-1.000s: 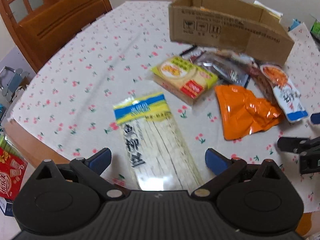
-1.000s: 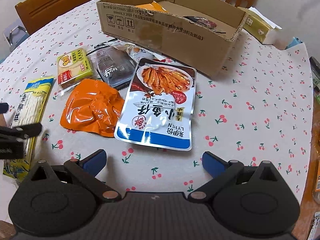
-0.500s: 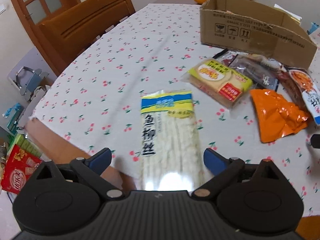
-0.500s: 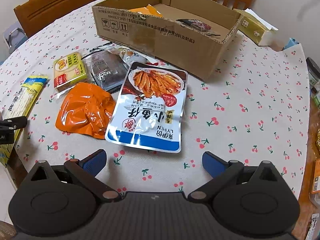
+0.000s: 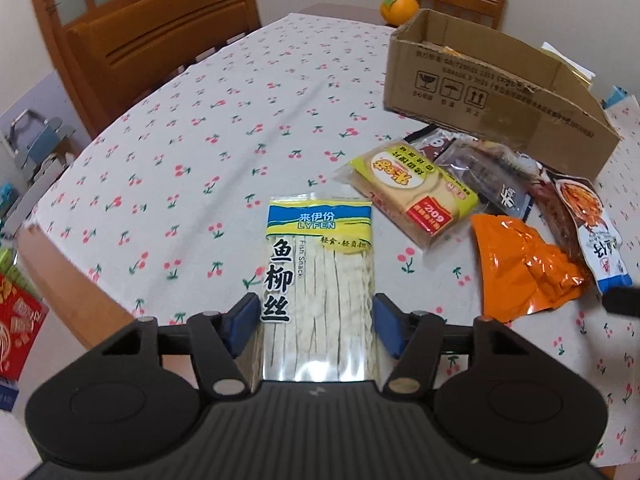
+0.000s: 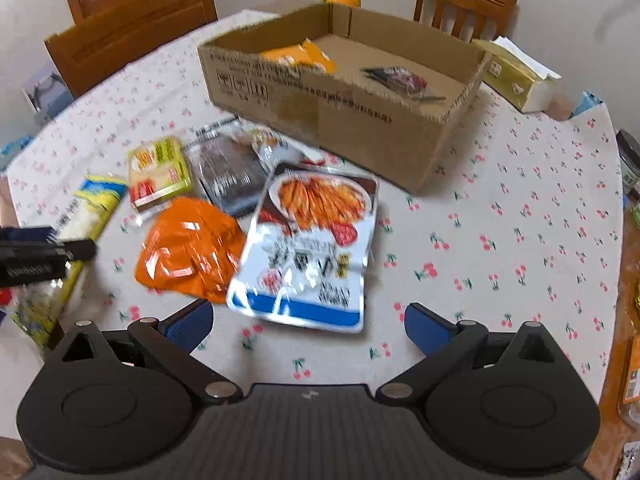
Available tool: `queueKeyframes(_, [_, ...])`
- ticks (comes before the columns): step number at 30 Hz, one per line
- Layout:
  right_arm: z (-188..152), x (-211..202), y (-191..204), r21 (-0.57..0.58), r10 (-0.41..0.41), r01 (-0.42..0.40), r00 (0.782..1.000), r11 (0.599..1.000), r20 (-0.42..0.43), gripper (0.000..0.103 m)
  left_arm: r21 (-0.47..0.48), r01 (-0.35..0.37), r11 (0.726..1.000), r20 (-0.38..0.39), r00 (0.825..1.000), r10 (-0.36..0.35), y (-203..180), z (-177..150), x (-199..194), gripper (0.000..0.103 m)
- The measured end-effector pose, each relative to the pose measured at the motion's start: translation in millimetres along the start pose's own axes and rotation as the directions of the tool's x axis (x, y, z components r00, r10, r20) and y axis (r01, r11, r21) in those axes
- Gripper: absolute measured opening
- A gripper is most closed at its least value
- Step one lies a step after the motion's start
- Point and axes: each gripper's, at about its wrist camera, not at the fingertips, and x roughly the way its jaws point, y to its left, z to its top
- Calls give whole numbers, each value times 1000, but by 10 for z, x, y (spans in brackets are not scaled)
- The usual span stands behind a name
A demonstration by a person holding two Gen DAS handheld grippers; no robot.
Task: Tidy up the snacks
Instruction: 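Grasp the shredded-fish bag with the left gripper while the right grasps the fish-strip bag, then drop the fish-strip bag into the box with the right gripper while the left drops the shredded-fish bag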
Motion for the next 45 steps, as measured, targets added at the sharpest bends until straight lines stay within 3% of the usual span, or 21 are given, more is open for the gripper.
queueKeyframes(10, [285, 294, -61, 97, -1, -2, 1000, 995, 28, 103, 28, 5, 1000, 3, 1000, -5, 24, 40, 59, 67])
queueKeyframes(17, [347, 432, 0, 69, -20, 19, 1000, 997, 12, 102, 12, 12, 1000, -13, 1000, -12, 30, 65, 72, 66])
queueKeyframes(23, [355, 441, 33, 35, -50, 51, 999, 998, -16, 82, 46, 37, 998, -32, 999, -35, 33, 100, 63, 56])
queueKeyframes(29, [356, 350, 3, 39, -29, 30, 999, 999, -19, 78, 101, 61, 993, -47, 997, -56, 106, 176, -15, 53])
queueKeyframes(37, [457, 123, 24, 46, -24, 24, 1000, 999, -3, 78, 205, 113, 972, -44, 993, -107, 172, 436, -233, 52])
queueKeyframes(45, [763, -134, 53, 27, -57, 56, 997, 998, 44, 78, 302, 201, 932, -43, 979, -197, 160, 816, -422, 52])
